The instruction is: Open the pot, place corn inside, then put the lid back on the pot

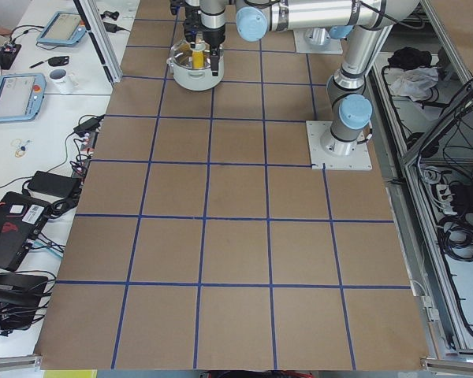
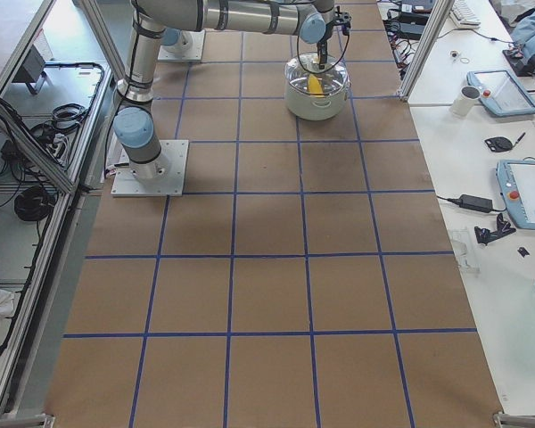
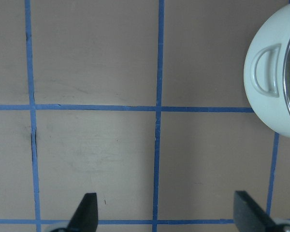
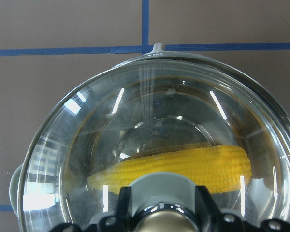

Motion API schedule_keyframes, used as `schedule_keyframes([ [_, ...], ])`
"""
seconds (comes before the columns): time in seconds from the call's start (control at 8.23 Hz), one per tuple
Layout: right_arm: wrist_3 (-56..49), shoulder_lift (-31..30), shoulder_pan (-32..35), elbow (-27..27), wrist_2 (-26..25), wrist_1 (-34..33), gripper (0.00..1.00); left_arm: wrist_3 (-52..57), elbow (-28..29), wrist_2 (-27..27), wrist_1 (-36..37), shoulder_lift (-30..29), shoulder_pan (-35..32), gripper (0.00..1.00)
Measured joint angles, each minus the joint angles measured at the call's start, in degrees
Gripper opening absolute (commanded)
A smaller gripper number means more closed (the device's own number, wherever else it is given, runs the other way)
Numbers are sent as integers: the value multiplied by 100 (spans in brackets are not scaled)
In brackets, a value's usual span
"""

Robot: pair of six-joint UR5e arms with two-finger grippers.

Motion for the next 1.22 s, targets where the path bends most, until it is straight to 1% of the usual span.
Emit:
schedule_keyframes([
  [0.61,-167,-43,-61,43,-163,-8,26,-13,-9,10,58,-10,2,100],
  [1.22,-138,-21,-64,62,-101,-10,26,4,-56,34,80,-42,3,100],
])
